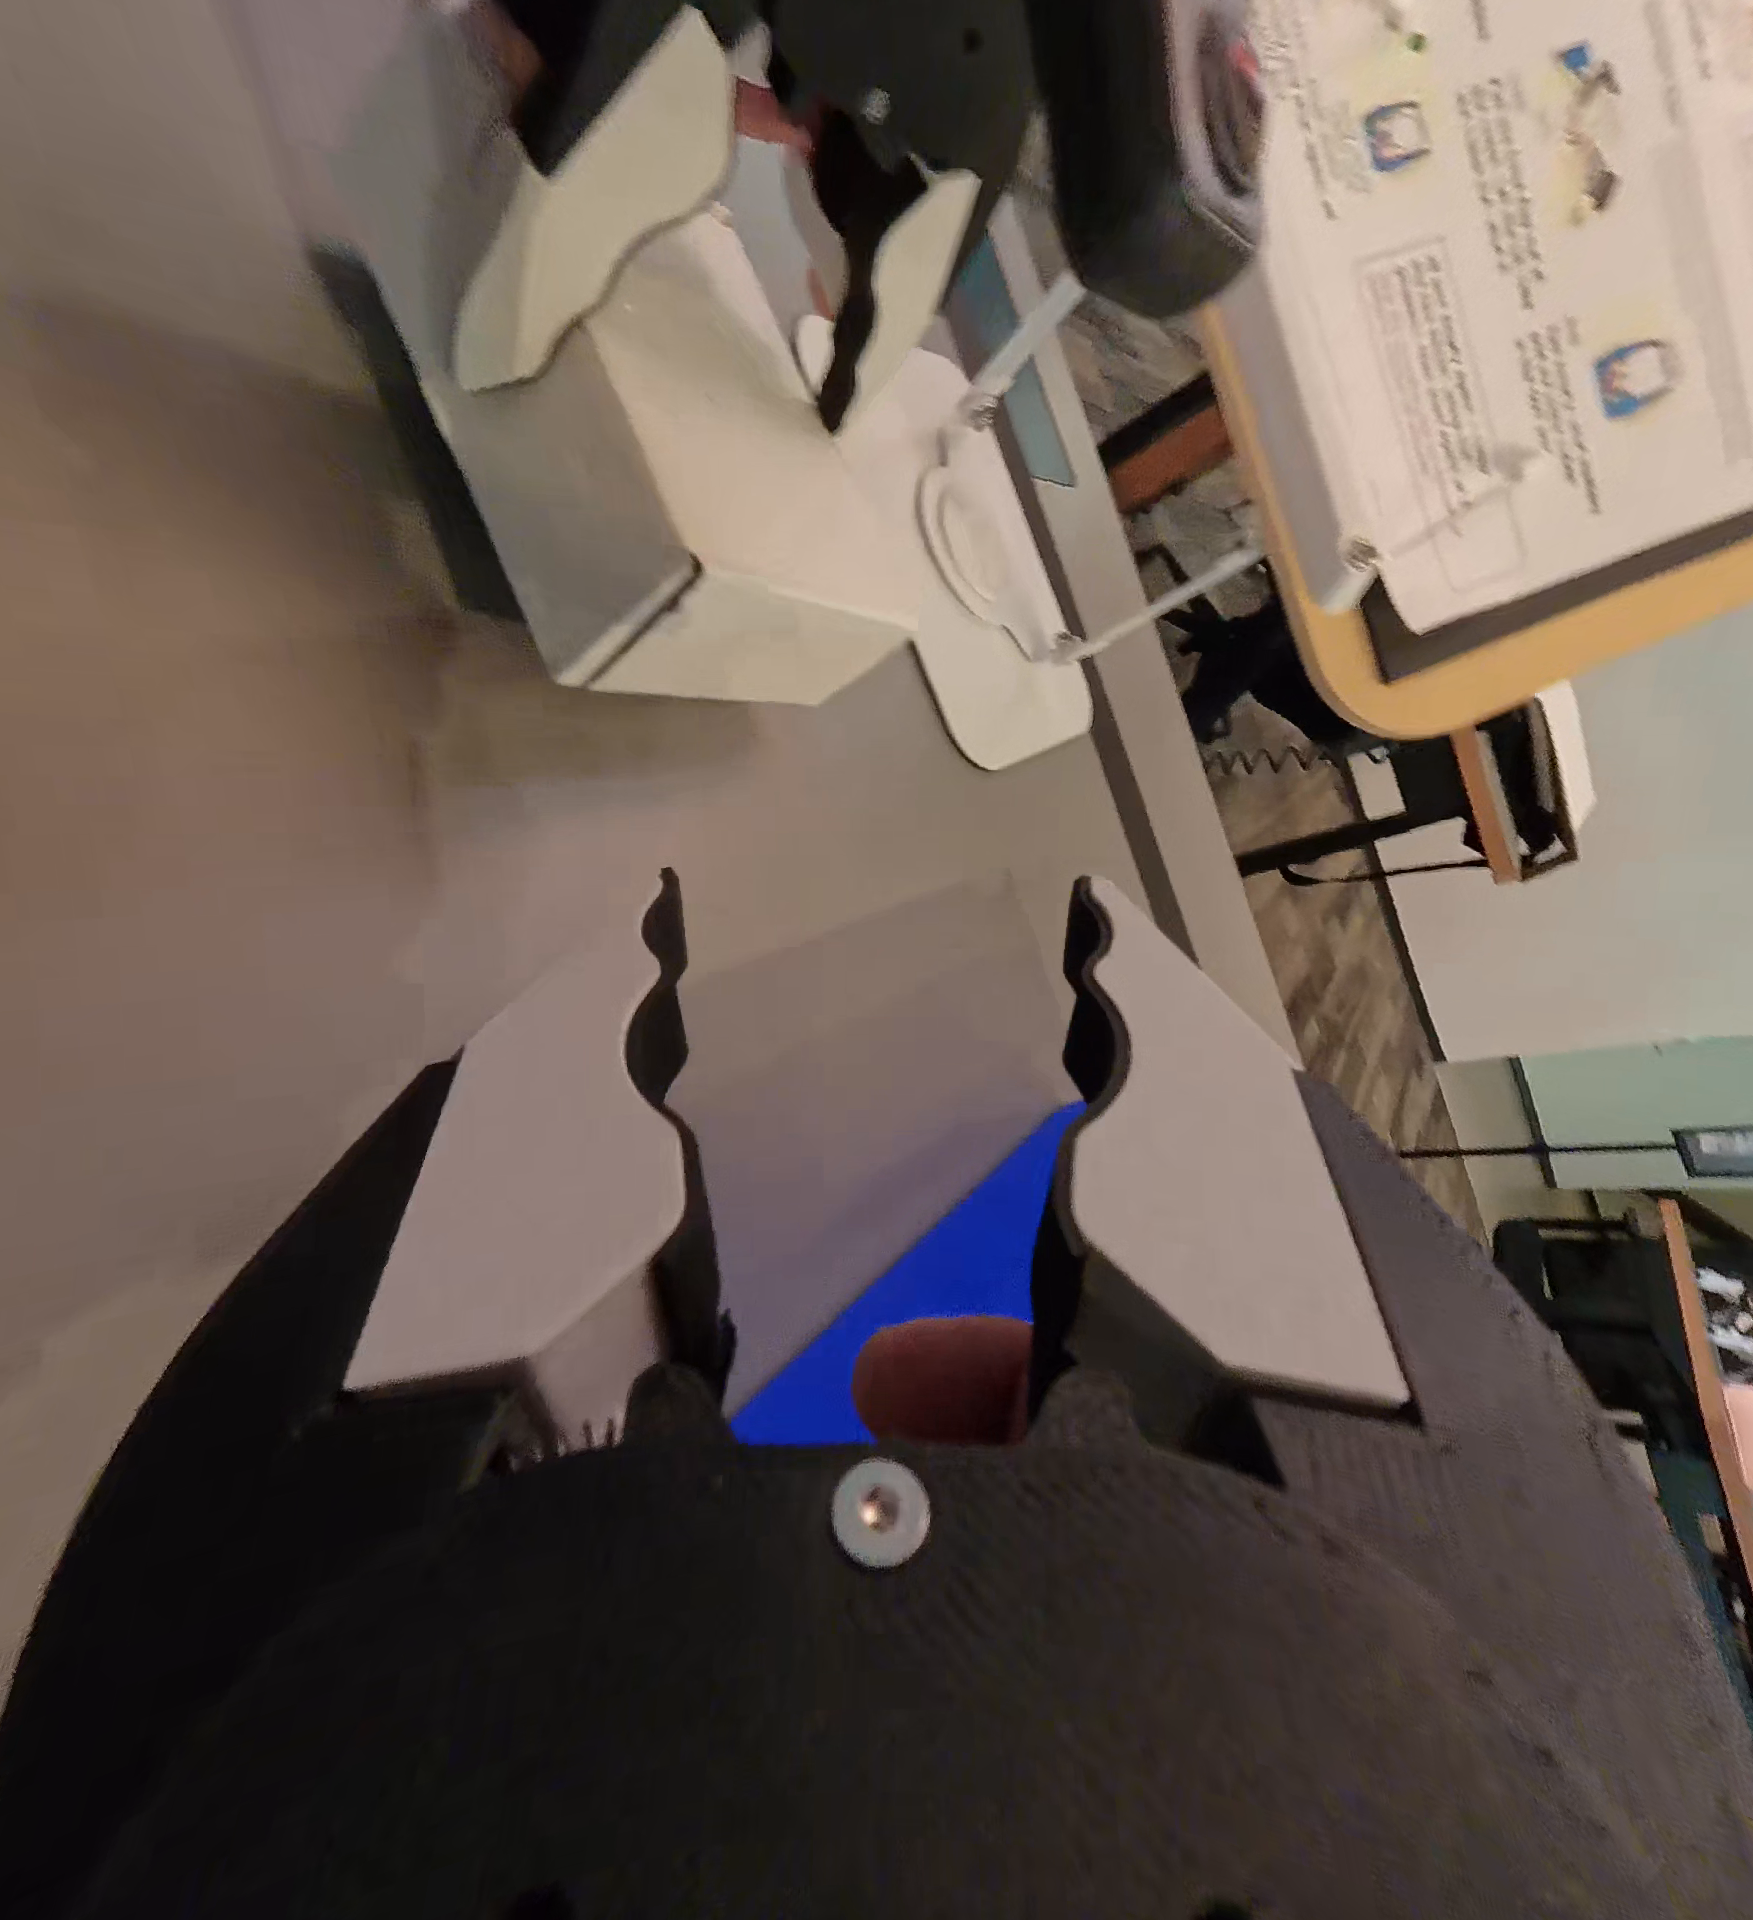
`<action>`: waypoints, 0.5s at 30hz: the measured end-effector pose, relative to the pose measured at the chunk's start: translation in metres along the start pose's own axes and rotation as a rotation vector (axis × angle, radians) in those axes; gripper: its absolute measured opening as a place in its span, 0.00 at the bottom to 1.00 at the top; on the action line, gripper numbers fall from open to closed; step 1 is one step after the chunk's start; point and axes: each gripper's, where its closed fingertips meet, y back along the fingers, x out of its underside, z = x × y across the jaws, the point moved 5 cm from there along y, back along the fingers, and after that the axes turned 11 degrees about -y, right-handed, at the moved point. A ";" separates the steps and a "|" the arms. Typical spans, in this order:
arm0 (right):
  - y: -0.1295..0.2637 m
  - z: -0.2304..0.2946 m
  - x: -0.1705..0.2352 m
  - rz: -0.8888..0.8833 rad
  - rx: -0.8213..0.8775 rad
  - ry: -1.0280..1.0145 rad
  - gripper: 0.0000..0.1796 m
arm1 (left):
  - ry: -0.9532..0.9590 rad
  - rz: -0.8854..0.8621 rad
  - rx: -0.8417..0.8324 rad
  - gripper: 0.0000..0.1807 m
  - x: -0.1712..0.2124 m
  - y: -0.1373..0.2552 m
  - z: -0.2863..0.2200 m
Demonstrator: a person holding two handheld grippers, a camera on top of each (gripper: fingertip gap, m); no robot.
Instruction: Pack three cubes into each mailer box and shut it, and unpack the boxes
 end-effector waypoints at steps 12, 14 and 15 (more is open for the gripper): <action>-0.063 0.051 -0.018 0.045 0.013 0.382 0.49 | 0.091 -0.015 0.106 0.68 -0.013 -0.006 0.007; -0.075 0.049 -0.023 0.027 0.054 0.404 0.49 | 0.119 -0.041 0.143 0.68 -0.016 -0.005 0.008; -0.080 0.049 -0.023 0.037 0.053 0.426 0.47 | 0.133 -0.046 0.153 0.68 -0.016 -0.005 0.009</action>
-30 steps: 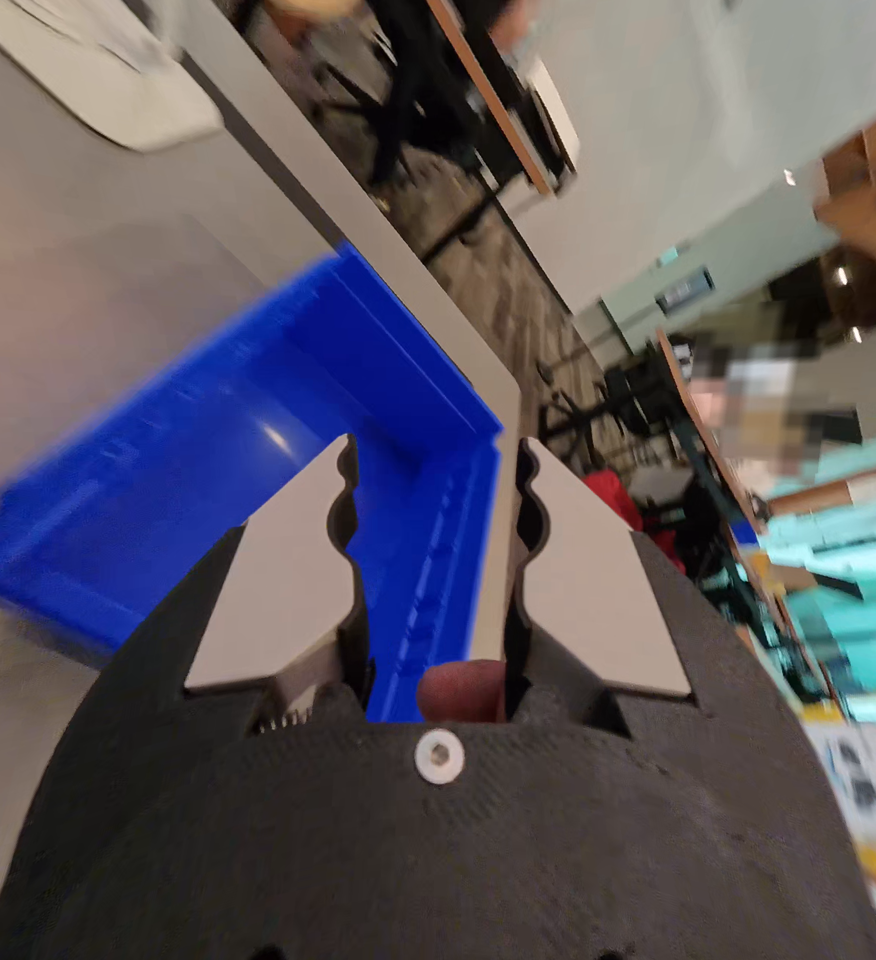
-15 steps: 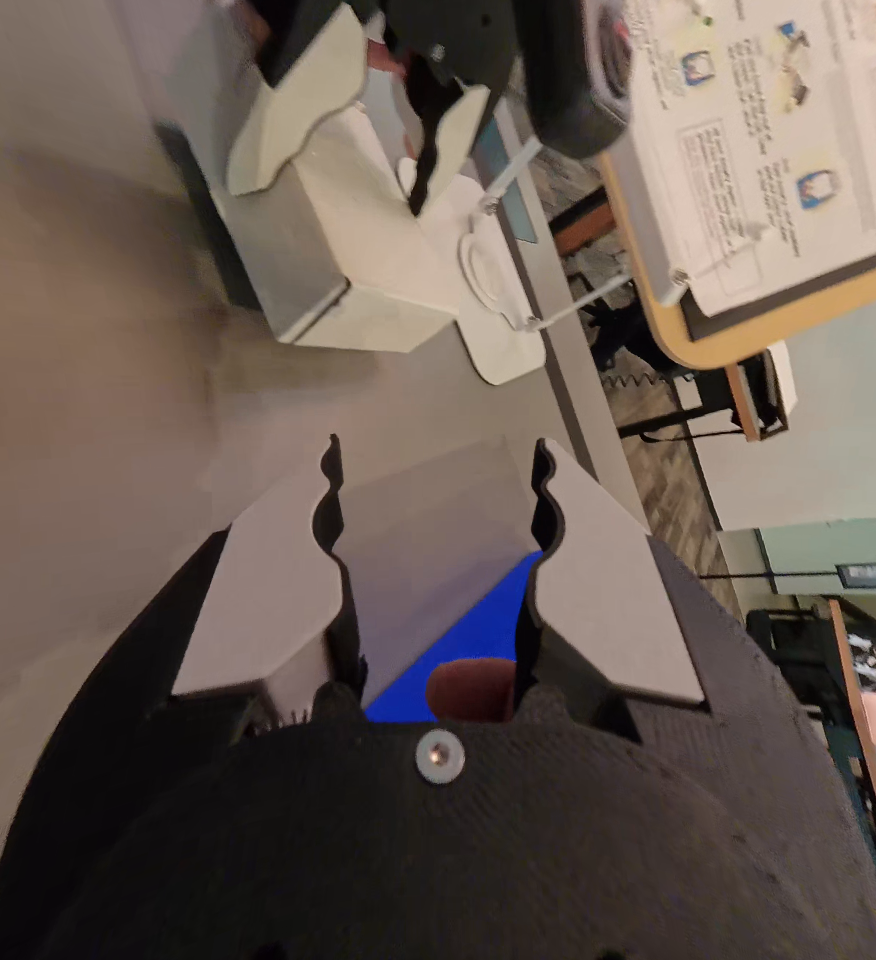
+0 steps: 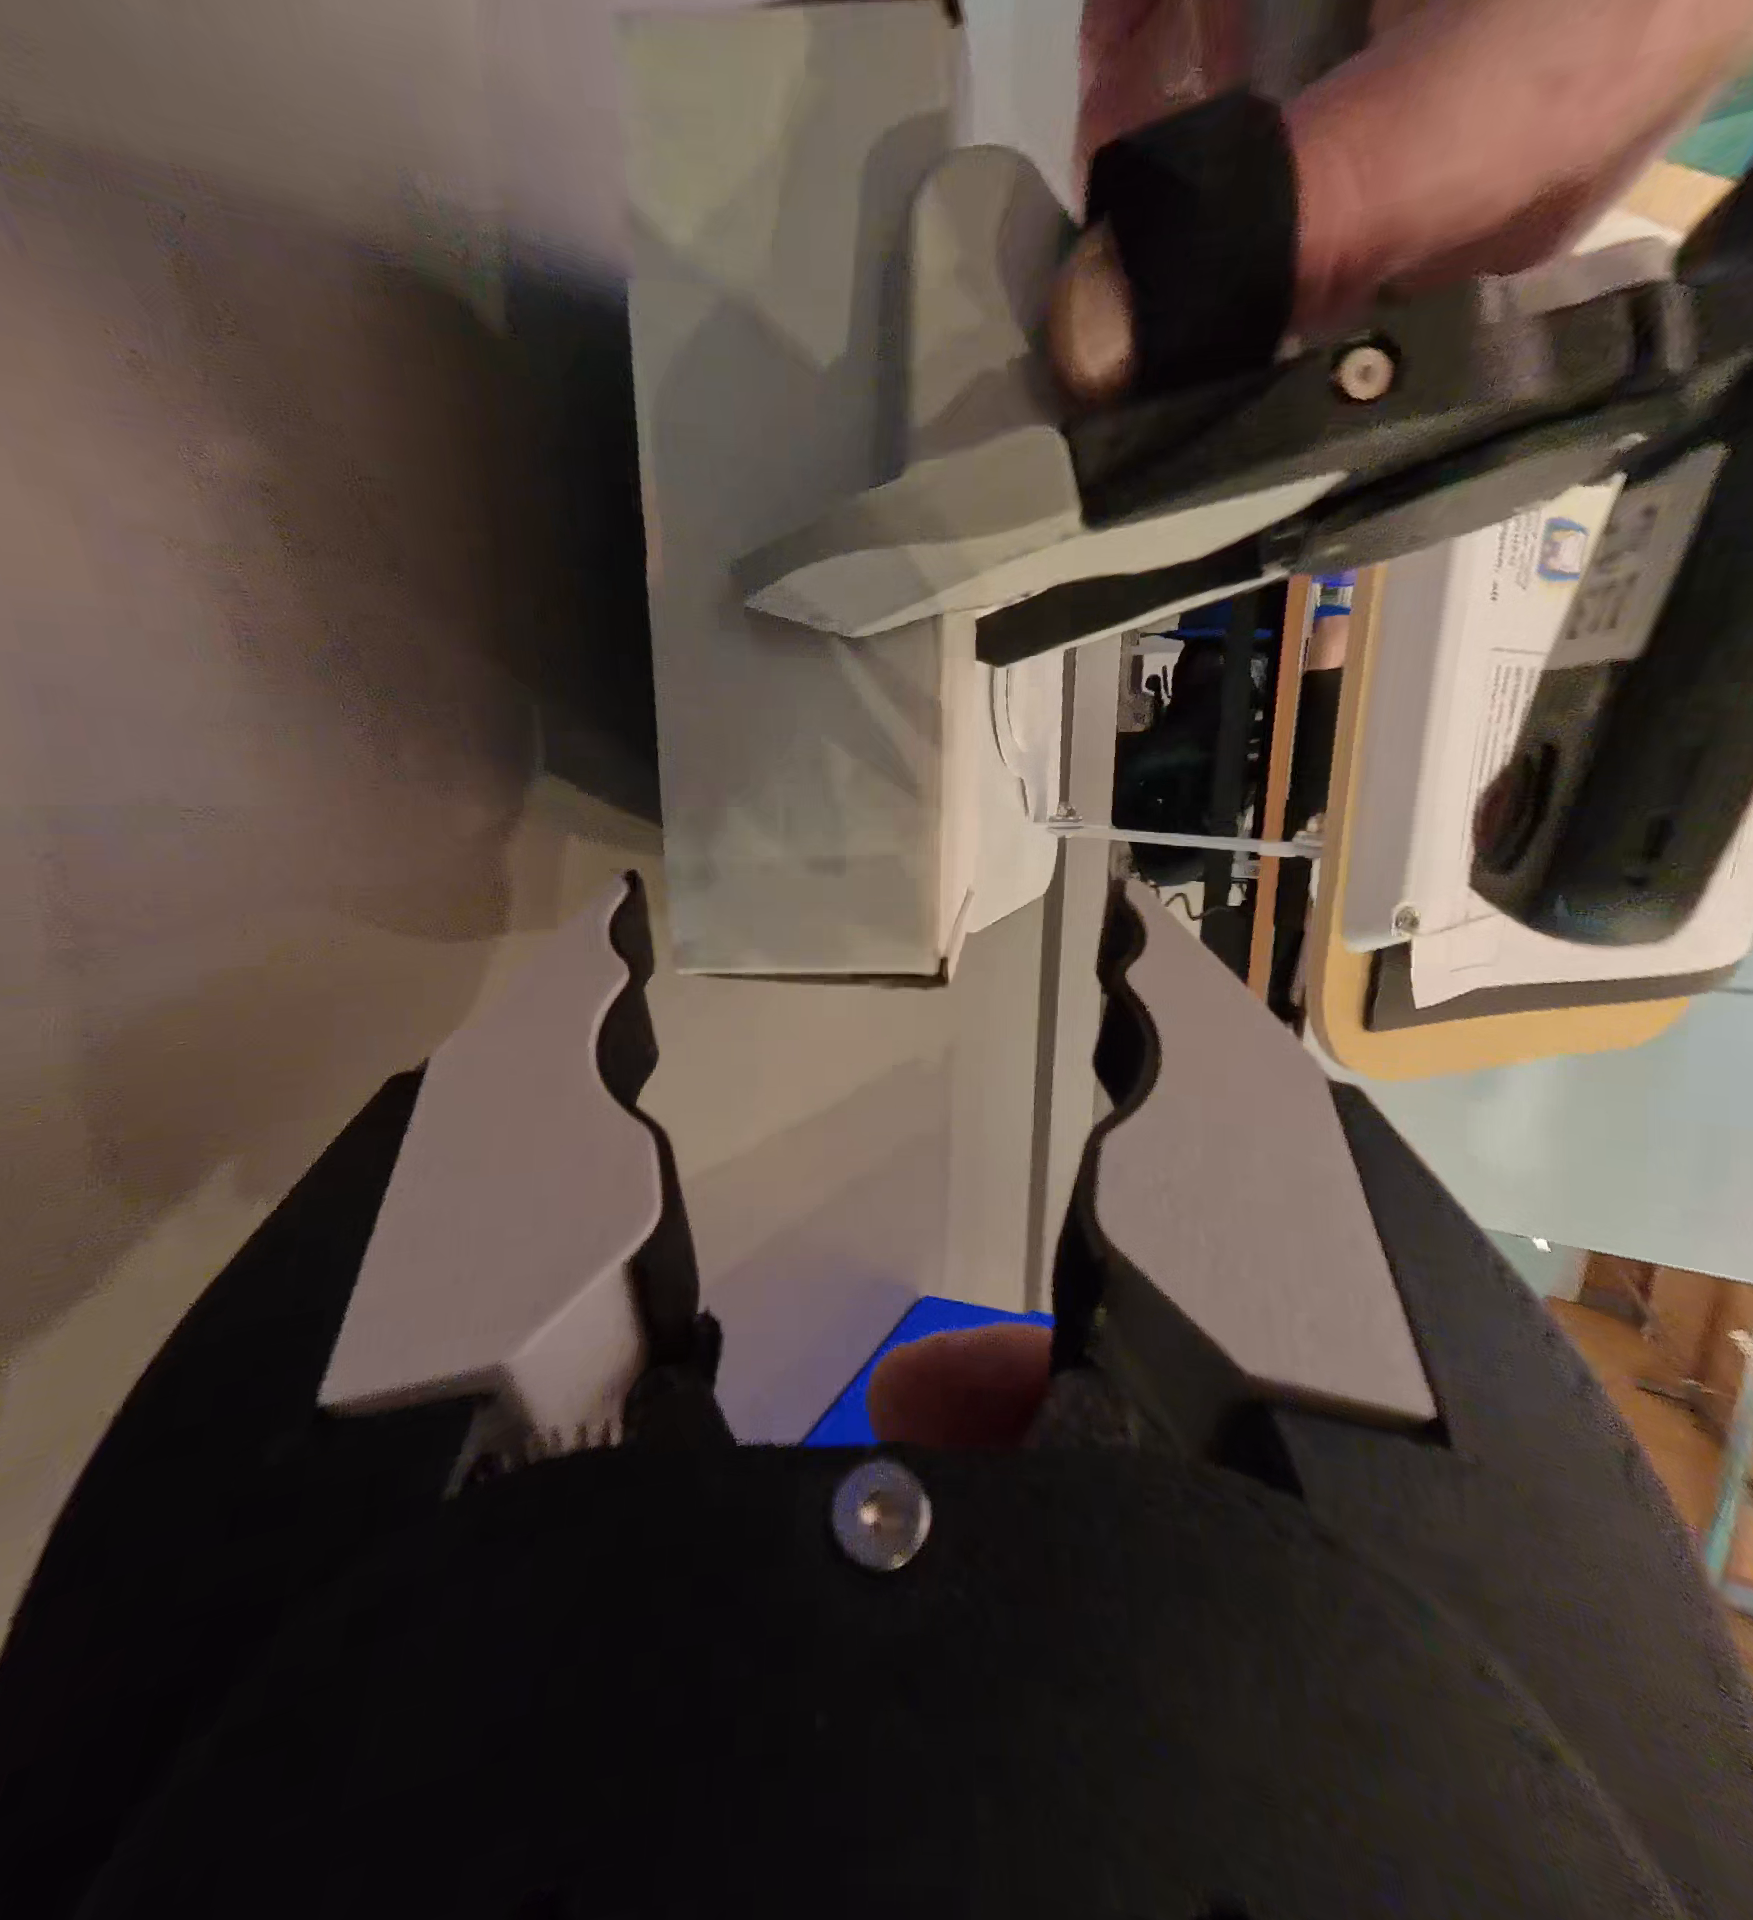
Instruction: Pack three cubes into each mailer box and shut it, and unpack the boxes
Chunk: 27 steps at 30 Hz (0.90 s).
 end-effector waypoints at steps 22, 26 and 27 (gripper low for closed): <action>-0.021 -0.007 0.016 0.038 -0.122 -0.025 0.34 | -0.116 0.018 -0.496 0.77 0.063 0.030 -0.046; -0.020 -0.012 0.016 0.025 -0.166 -0.049 0.34 | -0.168 0.063 -0.731 0.73 0.069 0.019 -0.046; -0.019 -0.012 0.017 0.020 -0.174 -0.053 0.34 | -0.190 0.067 -0.783 0.70 0.068 0.016 -0.045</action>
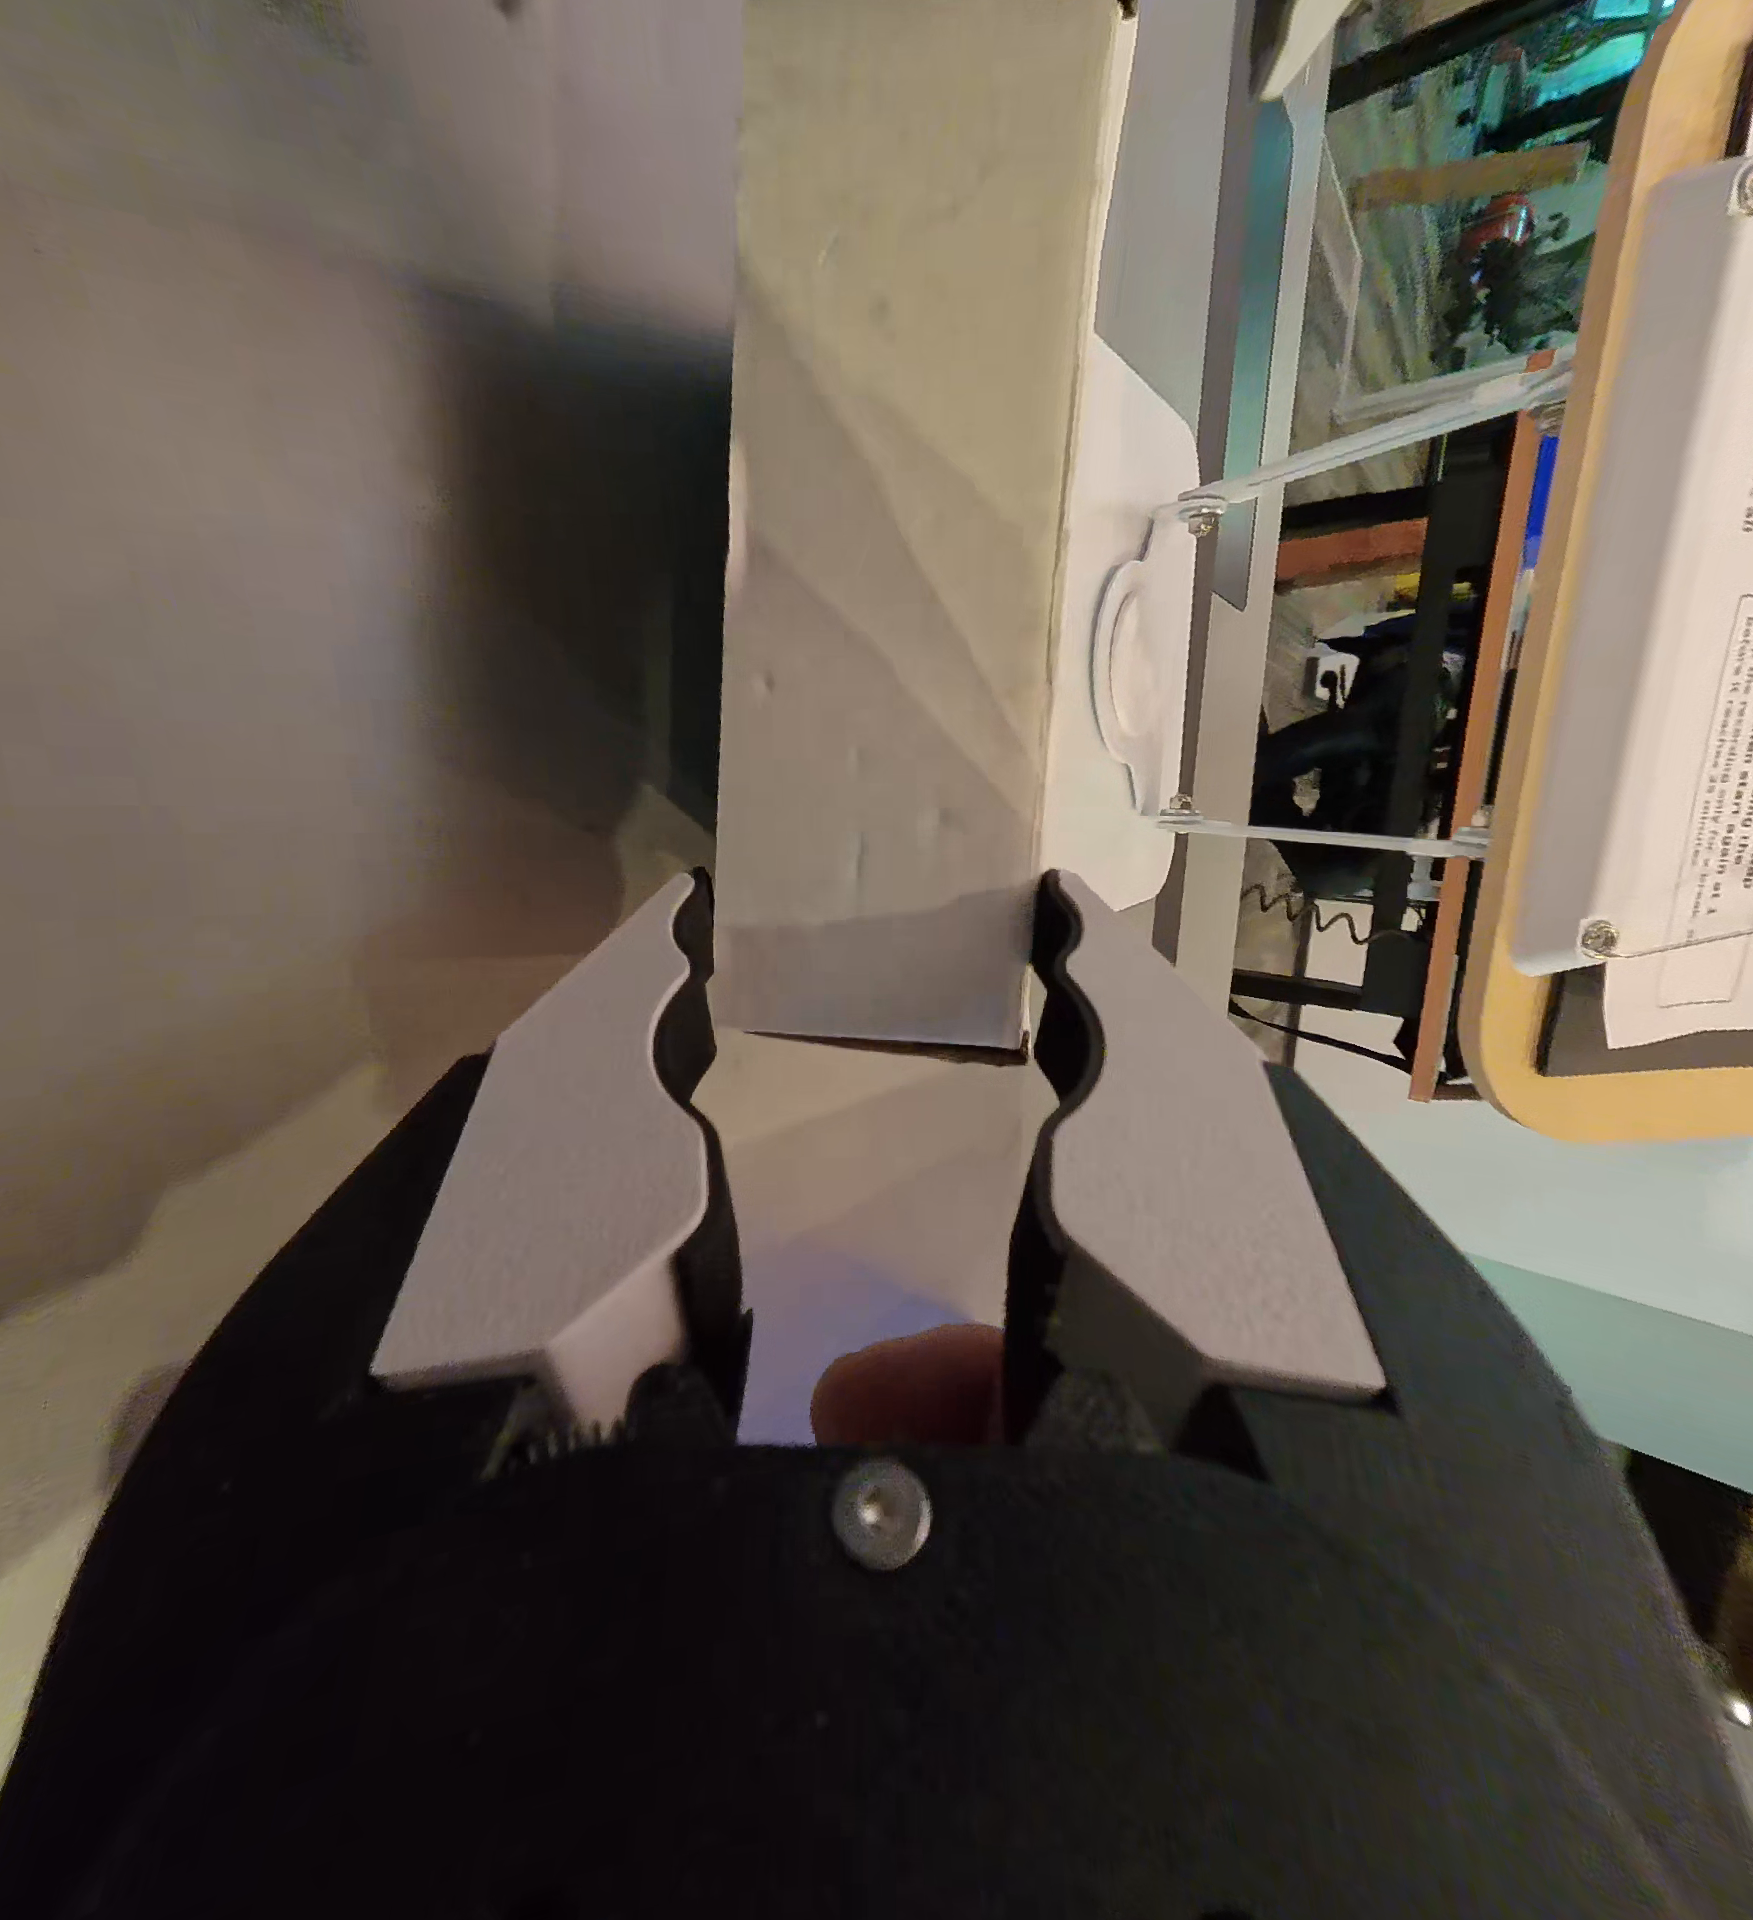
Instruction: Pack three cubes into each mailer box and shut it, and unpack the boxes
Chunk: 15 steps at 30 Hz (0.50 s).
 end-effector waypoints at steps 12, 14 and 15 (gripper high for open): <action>0.002 -0.003 0.004 -0.003 0.052 -0.031 0.37 | -0.047 -0.126 -0.320 0.42 -0.017 -0.023 0.003; 0.003 -0.005 0.001 -0.003 0.094 0.001 0.42 | -0.055 -0.113 -0.314 0.42 -0.016 -0.022 0.003; 0.004 -0.005 -0.002 -0.003 0.117 0.029 0.42 | -0.048 -0.118 -0.305 0.42 -0.017 -0.021 0.003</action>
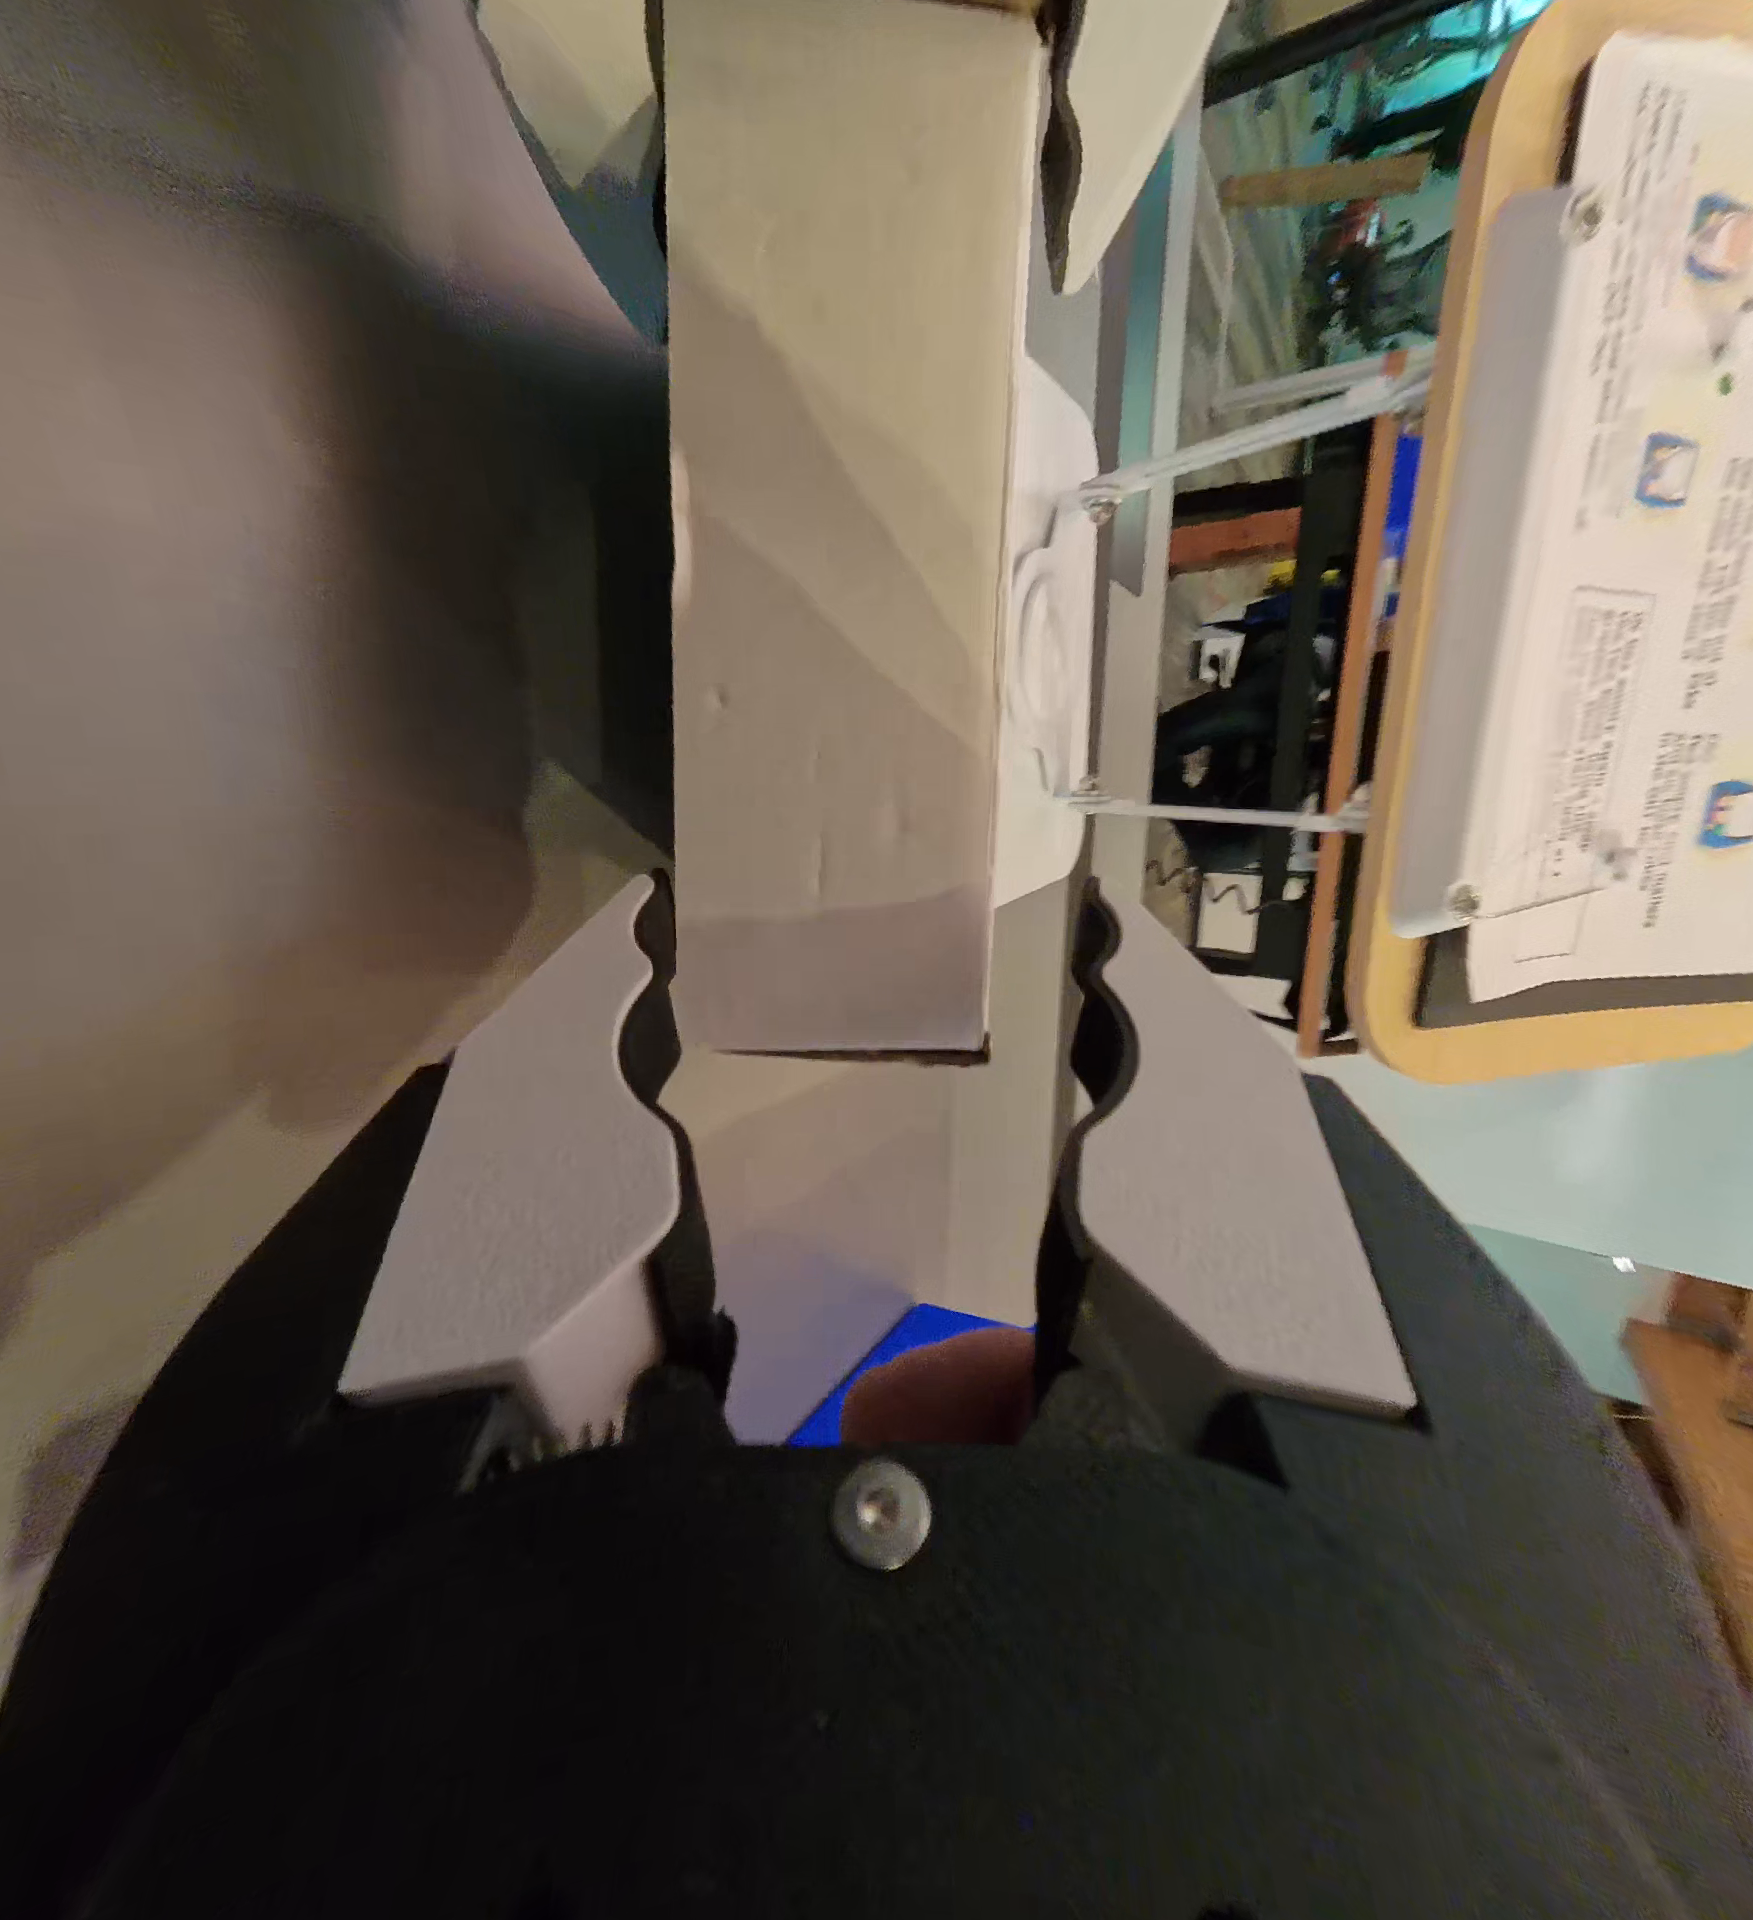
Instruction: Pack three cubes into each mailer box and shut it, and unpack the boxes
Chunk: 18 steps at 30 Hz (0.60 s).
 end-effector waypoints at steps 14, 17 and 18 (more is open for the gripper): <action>0.001 0.006 -0.017 -0.031 -0.054 0.004 0.30 | 0.006 0.025 0.012 0.42 -0.004 0.002 0.000; 0.002 0.005 -0.017 -0.052 -0.106 -0.049 0.30 | 0.004 0.023 0.010 0.42 -0.003 0.002 0.000; 0.003 0.005 -0.017 -0.055 -0.117 -0.051 0.30 | 0.000 0.021 0.006 0.42 -0.004 0.002 0.000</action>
